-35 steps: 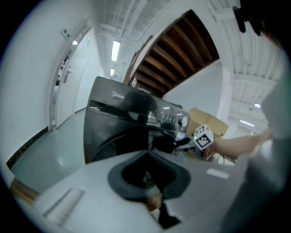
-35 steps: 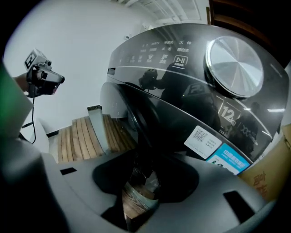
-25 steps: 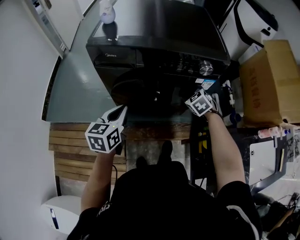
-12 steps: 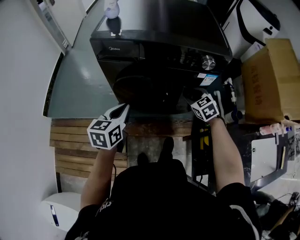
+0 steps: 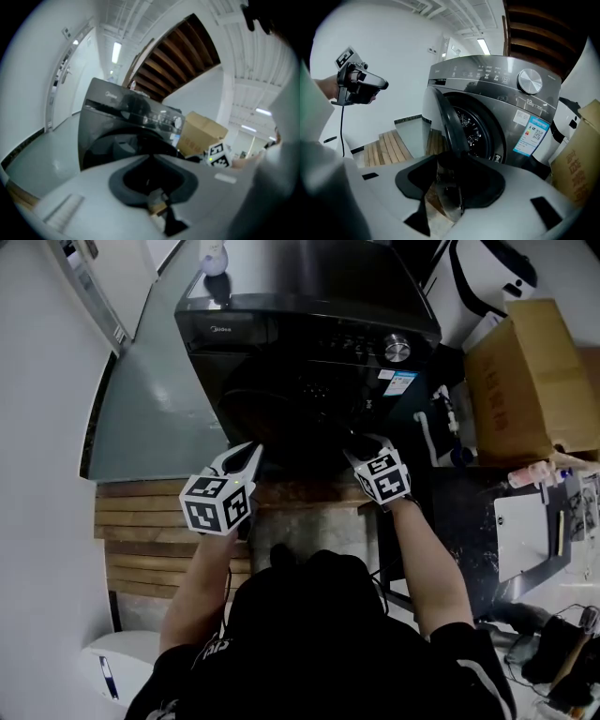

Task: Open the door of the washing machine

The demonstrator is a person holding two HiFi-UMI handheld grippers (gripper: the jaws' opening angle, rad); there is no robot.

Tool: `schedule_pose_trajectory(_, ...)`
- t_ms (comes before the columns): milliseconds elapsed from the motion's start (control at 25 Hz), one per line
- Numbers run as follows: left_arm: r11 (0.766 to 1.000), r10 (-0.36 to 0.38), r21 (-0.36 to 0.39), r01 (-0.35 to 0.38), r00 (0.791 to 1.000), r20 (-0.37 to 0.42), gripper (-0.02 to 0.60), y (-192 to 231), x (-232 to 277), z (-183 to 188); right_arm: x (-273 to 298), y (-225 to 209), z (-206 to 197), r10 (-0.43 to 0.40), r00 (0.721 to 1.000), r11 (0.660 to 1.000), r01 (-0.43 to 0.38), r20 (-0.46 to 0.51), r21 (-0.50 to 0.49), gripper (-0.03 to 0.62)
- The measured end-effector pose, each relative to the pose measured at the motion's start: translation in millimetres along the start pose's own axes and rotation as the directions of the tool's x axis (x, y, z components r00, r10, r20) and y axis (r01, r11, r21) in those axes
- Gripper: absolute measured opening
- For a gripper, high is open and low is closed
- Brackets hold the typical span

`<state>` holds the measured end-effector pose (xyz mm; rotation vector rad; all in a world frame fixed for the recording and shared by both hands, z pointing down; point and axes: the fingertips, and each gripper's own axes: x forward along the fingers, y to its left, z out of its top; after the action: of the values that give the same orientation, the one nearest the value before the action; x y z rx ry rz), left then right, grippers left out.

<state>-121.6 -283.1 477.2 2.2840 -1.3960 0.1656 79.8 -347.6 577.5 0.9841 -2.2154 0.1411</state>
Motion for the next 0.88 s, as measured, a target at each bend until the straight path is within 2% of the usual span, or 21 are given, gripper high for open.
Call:
schedule_pose_trajectory(160, 1.0, -0.011, 0.011, 0.011, 1.0, -0.007, 0.184, -22, 11, 0, -16, 24, -6, 0.032, 0.998, 0.996, -0.036, 0.054, 0.083, 0.165)
schedule_pose_trajectory(280, 1.0, -0.015, 0.023, 0.015, 1.0, -0.026, 0.229, -42, 16, -5, -28, 42, -6, 0.066, 0.993, 0.986, -0.079, 0.097, 0.144, 0.154)
schedule_pose_trajectory(480, 1.0, 0.015, 0.018, -0.014, 0.999, -0.038, 0.244, -59, 10, -19, -43, 77, -8, 0.134, 0.984, 0.982, -0.147, 0.114, 0.118, 0.11)
schedule_pose_trajectory(640, 0.999, 0.039, -0.003, -0.039, 0.998, -0.042, 0.244, -62, -2, -33, -53, 110, -9, 0.196, 0.972, 0.971, -0.21, 0.126, 0.113, 0.107)
schedule_pose_trajectory(880, 0.996, 0.081, -0.023, -0.082, 0.996, -0.032, 0.244, -66, -23, -48, -76, 169, -8, 0.325, 0.932, 0.935, -0.342, 0.161, 0.091, 0.105)
